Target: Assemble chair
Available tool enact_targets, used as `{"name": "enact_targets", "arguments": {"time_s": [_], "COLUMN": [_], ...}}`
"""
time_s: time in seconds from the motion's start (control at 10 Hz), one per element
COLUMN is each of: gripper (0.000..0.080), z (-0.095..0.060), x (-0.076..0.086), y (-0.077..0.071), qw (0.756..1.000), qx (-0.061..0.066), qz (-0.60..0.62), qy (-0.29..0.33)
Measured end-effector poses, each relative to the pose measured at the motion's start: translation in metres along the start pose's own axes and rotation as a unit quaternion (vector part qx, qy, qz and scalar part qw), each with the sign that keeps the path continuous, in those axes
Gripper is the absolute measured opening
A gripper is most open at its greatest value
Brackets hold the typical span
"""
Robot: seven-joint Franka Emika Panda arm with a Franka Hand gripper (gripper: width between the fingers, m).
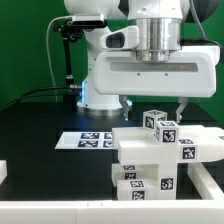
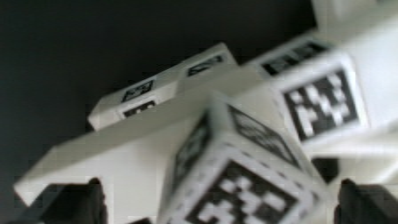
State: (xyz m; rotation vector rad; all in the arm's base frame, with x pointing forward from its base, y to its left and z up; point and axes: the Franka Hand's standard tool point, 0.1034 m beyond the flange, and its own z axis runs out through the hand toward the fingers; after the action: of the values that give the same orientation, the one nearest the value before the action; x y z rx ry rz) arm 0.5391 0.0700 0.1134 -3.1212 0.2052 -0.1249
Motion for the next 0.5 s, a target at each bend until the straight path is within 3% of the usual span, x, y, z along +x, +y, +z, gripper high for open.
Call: {"name": "enact_targets", "arguments": {"time_s": [0.3, 0.4, 0.5], "gripper": [0.0648, 0.0648, 0.0648], "z": [0.001, 0.0, 0.0], "x": [0.001, -0.001, 0.0], "y": [0.001, -0.007, -0.008], "qw": [0.996, 0.984, 0.975], "qx": [-0.004, -0.014, -0.015], "qz": [-0.094, -0.177, -0.22], "qy": [0.0, 0.0, 0.001]}}
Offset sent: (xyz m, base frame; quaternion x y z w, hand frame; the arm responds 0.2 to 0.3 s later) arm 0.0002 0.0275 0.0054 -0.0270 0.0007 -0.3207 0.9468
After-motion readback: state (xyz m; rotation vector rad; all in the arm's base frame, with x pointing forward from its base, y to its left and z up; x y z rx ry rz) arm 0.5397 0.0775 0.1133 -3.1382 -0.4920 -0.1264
